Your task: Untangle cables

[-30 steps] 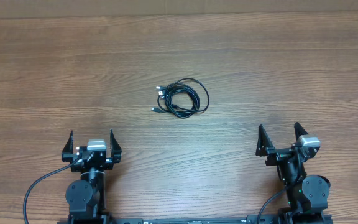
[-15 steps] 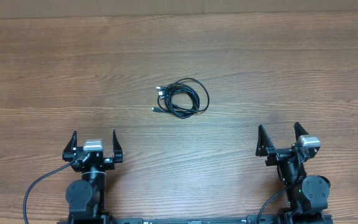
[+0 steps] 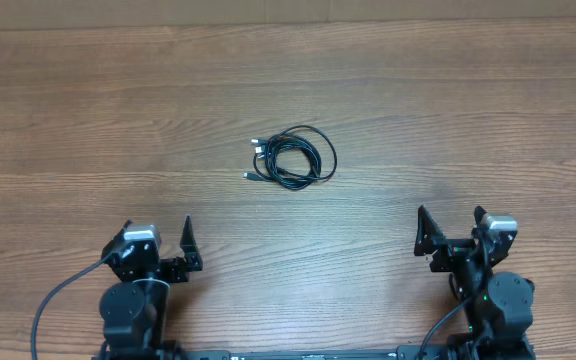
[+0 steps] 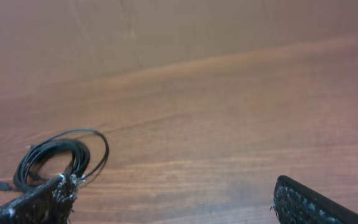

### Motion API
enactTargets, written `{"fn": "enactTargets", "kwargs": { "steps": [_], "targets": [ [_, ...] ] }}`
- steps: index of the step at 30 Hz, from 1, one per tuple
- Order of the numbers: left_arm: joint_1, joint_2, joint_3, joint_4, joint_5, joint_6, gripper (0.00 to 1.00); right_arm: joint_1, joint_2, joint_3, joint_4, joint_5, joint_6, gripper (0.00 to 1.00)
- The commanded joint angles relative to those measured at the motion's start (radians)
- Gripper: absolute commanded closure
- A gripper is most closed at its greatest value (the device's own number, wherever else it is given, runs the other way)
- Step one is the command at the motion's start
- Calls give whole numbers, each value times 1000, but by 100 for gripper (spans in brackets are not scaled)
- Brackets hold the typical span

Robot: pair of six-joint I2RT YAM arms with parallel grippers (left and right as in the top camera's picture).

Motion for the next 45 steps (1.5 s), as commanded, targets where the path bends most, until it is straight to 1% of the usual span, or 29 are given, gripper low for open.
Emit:
{"fn": "enactTargets", "kwargs": {
  "steps": [1, 5, 10, 14, 17, 20, 24, 30, 32, 34, 35, 37, 39, 42, 44, 45],
  "targets": [
    [4, 79, 113, -31, 35, -24, 0, 5, 86, 89, -28, 17, 68, 0],
    [4, 218, 218, -89, 81, -24, 0, 5, 226, 192, -66, 17, 69, 0],
    [4, 433, 377, -204, 120, -24, 0, 5, 435, 345, -124, 4, 69, 0],
    [4, 615, 542, -350, 200, -24, 1, 5, 623, 518, -278, 2, 69, 0],
    [4, 729, 647, -486, 201, -24, 0, 5, 753, 669, -427, 3, 69, 0],
    [4, 816, 714, -595, 200, -25, 0, 4, 845, 767, -500, 2, 69, 0],
    [4, 880, 724, -649, 203, -33, 1, 4, 918, 811, -497, -1, 69, 0],
    [4, 974, 724, -632, 208, -182, 0, 4, 947, 811, -435, -95, 69, 0],
    [4, 1001, 724, -596, 257, -181, 0, 4, 947, 811, -417, -123, 69, 0],
    [3, 1022, 729, -528, 312, -148, 0, 4, 947, 811, -411, -133, 69, 0],
    [1, 1027, 737, -504, 315, -147, 1, 4, 947, 811, -410, -133, 69, 0],
    [-17, 1038, 769, -457, 287, -147, 1, 4, 947, 811, -411, -133, 69, 0],
    [-53, 1053, 818, -414, 221, -148, 2, 4, 947, 811, -411, -133, 69, 0],
    [-126, 1091, 882, -332, 115, -147, 2, 4, 947, 811, -411, -133, 69, 0],
    [-178, 1122, 891, -254, 75, -148, 4, 4, 947, 811, -411, -133, 69, 0],
    [-207, 1145, 891, -213, 66, -148, 7, 4, 947, 811, -411, -133, 69, 0]
  ]
}}
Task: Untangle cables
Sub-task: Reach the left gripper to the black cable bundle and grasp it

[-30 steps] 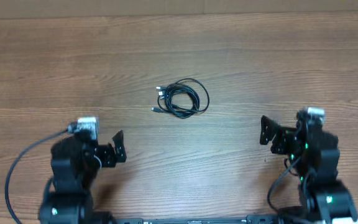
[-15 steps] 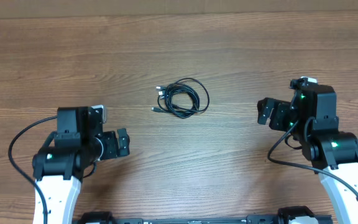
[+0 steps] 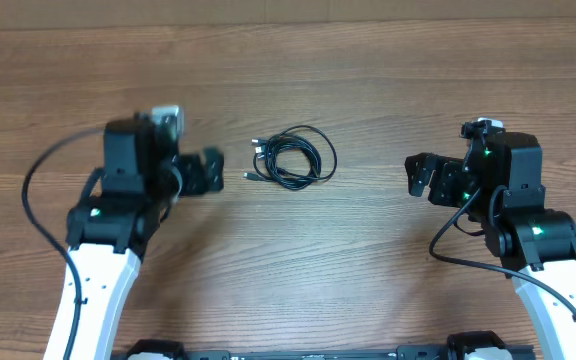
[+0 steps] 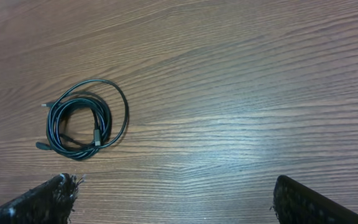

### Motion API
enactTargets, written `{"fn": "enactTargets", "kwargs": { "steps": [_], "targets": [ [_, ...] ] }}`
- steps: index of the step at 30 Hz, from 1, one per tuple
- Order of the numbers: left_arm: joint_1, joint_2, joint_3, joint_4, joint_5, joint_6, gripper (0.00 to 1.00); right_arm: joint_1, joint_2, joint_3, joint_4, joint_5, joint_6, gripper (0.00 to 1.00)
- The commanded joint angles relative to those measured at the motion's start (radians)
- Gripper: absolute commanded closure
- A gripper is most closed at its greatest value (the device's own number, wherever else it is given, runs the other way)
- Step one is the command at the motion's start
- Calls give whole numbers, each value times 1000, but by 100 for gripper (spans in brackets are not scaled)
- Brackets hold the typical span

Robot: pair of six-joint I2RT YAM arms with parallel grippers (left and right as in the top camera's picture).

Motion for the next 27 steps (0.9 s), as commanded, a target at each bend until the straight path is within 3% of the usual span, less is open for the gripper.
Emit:
{"fn": "enactTargets", "kwargs": {
  "steps": [1, 11, 27],
  "targets": [
    [-87, 69, 29, 82, -88, -18, 9, 4, -7, 24, 7, -10, 3, 0],
    [-256, 372, 29, 287, -123, -40, 22, 4, -7, 24, 3, -10, 3, 0],
    [-329, 666, 29, 397, -168, -190, 28, 4, -7, 24, -1, -10, 4, 0]
  ]
}}
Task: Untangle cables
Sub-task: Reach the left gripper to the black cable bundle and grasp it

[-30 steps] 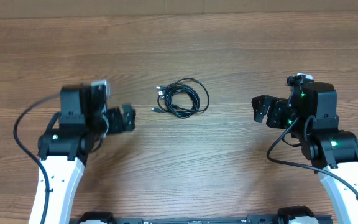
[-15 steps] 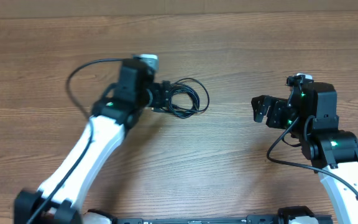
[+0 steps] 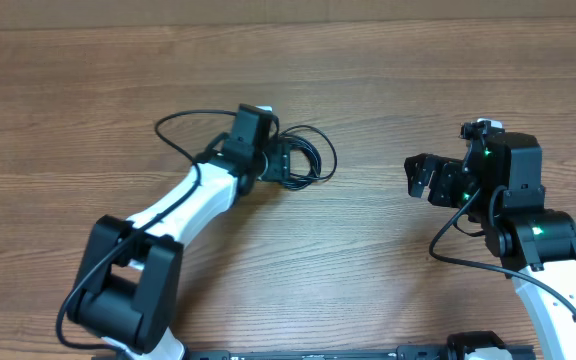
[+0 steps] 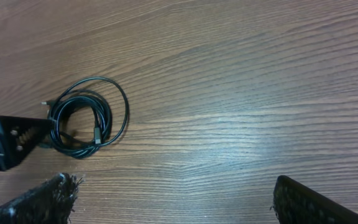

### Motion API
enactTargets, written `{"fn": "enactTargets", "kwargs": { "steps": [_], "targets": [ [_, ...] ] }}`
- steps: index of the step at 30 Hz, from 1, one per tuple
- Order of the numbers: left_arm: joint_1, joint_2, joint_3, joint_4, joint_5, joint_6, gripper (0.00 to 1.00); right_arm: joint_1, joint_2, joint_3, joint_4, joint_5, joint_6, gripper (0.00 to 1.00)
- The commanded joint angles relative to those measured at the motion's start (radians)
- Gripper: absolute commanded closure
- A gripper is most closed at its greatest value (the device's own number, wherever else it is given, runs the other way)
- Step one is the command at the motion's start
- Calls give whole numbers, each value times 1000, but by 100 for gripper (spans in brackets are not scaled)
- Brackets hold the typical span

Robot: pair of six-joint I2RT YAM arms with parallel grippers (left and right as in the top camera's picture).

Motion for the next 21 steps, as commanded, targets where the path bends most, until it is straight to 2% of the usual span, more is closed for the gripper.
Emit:
{"fn": "enactTargets", "kwargs": {
  "steps": [1, 5, 7, 10, 14, 16, 19, 20, 21],
  "targets": [
    [-37, 49, 7, 8, -48, -42, 28, 4, -7, 24, 5, -6, 4, 0],
    [-55, 76, 7, 26, -70, -68, 33, 4, -7, 24, 1, -6, 3, 0],
    [-58, 77, 7, 30, -78, -68, 43, 4, -7, 24, 0, -6, 3, 0],
    [-59, 77, 7, 29, -116, -67, 51, 4, -7, 24, -3, -6, 4, 0],
    [-59, 77, 7, 26, -127, -67, 82, 4, -7, 24, -3, -7, 4, 0],
    [-60, 77, 7, 26, -126, -67, 92, 4, -7, 24, -3, -7, 4, 0],
    [-61, 77, 7, 20, -127, -67, 92, 4, -6, 24, -2, -7, 3, 0],
    [-61, 77, 7, 17, -127, -67, 87, 4, -6, 24, -3, -7, 3, 0],
    [-61, 77, 7, 14, -127, -67, 75, 4, -6, 24, -3, -7, 3, 0]
  ]
}}
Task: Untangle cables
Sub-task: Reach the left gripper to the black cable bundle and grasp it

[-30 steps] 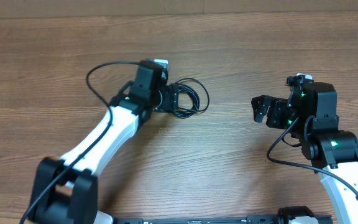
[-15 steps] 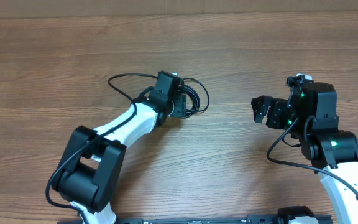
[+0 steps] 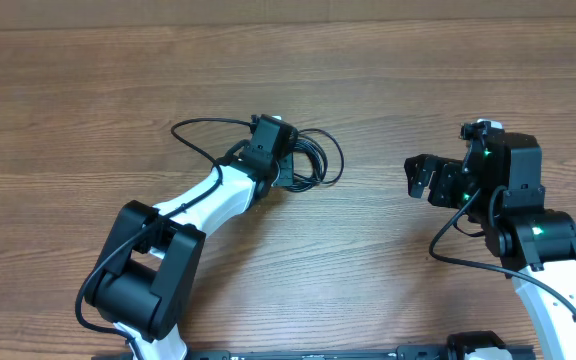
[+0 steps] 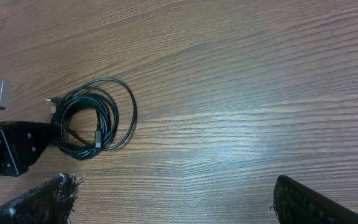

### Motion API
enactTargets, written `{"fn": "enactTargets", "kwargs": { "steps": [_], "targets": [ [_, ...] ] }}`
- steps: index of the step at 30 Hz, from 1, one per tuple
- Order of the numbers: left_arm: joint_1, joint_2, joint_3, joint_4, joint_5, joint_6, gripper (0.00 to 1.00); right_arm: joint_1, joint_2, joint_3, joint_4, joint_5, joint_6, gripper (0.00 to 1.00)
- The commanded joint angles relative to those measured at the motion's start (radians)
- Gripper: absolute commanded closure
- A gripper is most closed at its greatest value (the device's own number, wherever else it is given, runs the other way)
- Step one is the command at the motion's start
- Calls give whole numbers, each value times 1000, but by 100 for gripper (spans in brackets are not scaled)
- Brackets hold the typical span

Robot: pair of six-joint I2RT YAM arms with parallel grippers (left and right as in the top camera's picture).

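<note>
A coil of black cable [image 3: 308,182] lies on the wooden table near the middle; its plugs stick out on the left side. In the right wrist view the coil [image 4: 107,119] shows at the left. My left gripper [image 3: 286,168] is down at the coil's left edge, touching or over the strands, and its jaws cannot be made out. The left gripper [image 4: 45,135] appears there as a dark block against the coil. My right gripper [image 3: 418,178] hovers open to the right of the coil, well apart from it, with nothing between its fingers [image 4: 303,202].
The left arm [image 3: 198,205] stretches diagonally from the front left to the coil, its own black lead [image 3: 193,128] arching above it. The table's far edge [image 3: 288,22] runs along the top. Bare wood [image 4: 241,93] lies between the coil and my right gripper.
My left gripper has moved a little further right into the coil, and the coil has shifted slightly right with its outer loop spread. The right arm has not moved.
Both arms were parked at the front edge with the coil untouched. Then both were raised and forward, on either side of the coil. Then the left gripper was at the coil's left edge, and now it is pressed further in, with the coil nudged right.
</note>
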Motion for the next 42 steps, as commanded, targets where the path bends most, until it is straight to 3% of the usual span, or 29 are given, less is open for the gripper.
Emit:
{"fn": "enactTargets", "kwargs": {
  "steps": [1, 6, 11, 19, 27, 34, 42],
  "targets": [
    [-7, 10, 7, -13, -13, 1, 67, 4, -6, 24, 2, -7, 2, 0],
    [-7, 10, 6, -24, -23, 0, 60, 4, -6, 24, 2, -7, 2, 0],
    [-7, 10, 5, -19, -33, -4, 59, 4, -6, 24, 2, -7, 2, 0],
    [-7, 35, 5, -17, -47, -18, 66, 4, -6, 24, 2, -8, 2, 0],
    [-7, 35, 5, 9, -22, -18, 96, 4, -6, 24, 3, -10, 2, 0],
    [-7, -16, 52, -102, 11, 5, 96, 4, -5, 24, 10, -44, 1, 0],
    [-6, -153, 117, -275, 121, 24, 96, 26, 82, 24, 86, -262, 2, 0]
  ]
}}
